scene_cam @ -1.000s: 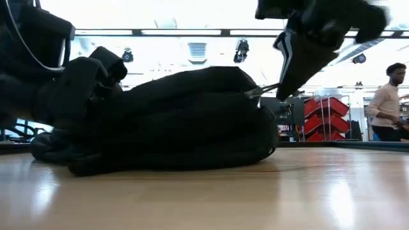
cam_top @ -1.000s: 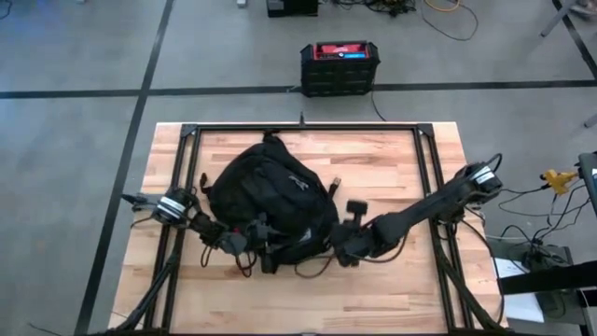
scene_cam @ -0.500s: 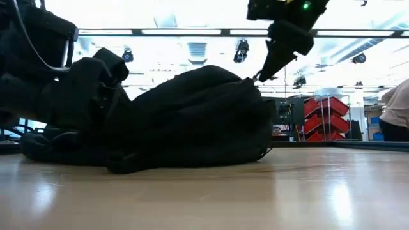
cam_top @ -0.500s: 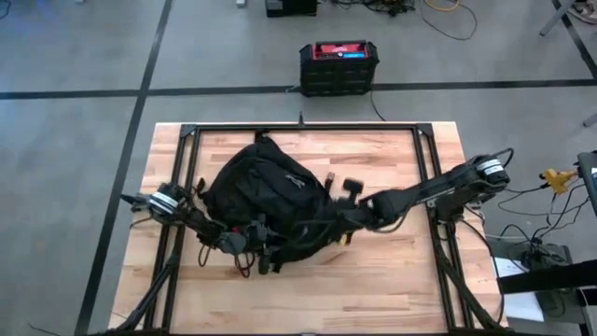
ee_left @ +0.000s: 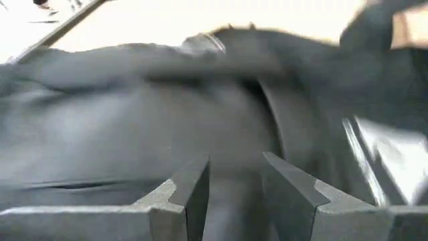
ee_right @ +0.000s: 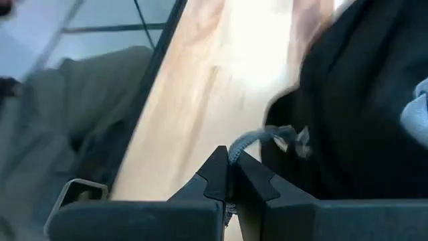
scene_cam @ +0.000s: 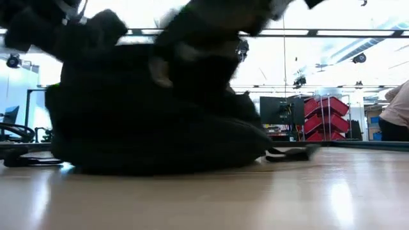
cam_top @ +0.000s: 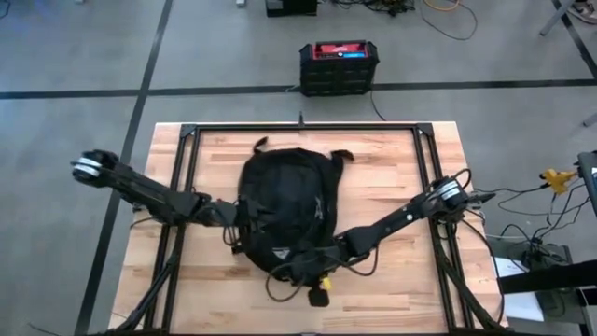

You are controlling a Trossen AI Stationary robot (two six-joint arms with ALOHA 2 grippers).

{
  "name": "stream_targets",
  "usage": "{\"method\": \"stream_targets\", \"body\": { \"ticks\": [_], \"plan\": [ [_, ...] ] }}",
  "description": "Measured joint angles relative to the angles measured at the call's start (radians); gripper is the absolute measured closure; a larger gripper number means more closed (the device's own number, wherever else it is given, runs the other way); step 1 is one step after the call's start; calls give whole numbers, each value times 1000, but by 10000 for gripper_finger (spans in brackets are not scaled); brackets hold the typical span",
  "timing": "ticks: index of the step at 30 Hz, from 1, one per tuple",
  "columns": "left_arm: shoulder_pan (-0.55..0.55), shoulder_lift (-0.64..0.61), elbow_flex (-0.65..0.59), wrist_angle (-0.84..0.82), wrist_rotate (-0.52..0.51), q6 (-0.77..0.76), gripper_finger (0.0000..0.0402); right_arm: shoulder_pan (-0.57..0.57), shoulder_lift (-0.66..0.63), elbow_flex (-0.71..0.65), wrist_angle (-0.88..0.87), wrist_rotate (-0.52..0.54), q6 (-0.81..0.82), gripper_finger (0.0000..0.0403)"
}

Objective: Unpack backpack
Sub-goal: Close the black backpack

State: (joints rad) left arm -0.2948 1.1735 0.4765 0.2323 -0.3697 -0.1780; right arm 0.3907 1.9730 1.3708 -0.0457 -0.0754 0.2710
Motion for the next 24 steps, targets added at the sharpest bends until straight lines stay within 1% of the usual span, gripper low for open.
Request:
{"method": "stream_targets", "body": {
  "ticks": [3, 6, 9, 12, 18, 19, 21, 24],
  "plan": [
    [-33, -14, 30, -24, 17, -12, 283, -5, 6, 41, -80, 99, -56, 403],
    [-76, 44, 37, 17, 14, -45, 283, -16, 4, 59, -136, 203, -74, 403],
    [-116, 180, 36, 148, -11, -72, 283, -22, -1, 61, -156, 261, -71, 403],
    [-139, 359, 36, 286, -26, -94, 283, -29, -2, 60, -199, 267, -50, 403],
    [-155, 647, 44, 438, -68, -266, 283, -26, -23, 63, -409, 324, -16, 403],
    [-159, 692, 45, 489, -85, -283, 283, -26, -35, 63, -445, 334, -12, 403],
    [-166, 792, 46, 645, -121, -288, 283, -27, -51, 63, -542, 365, -10, 403],
    [-179, 917, 46, 903, -139, -263, 283, -38, -73, 63, -700, 458, -6, 403]
  ]
}}
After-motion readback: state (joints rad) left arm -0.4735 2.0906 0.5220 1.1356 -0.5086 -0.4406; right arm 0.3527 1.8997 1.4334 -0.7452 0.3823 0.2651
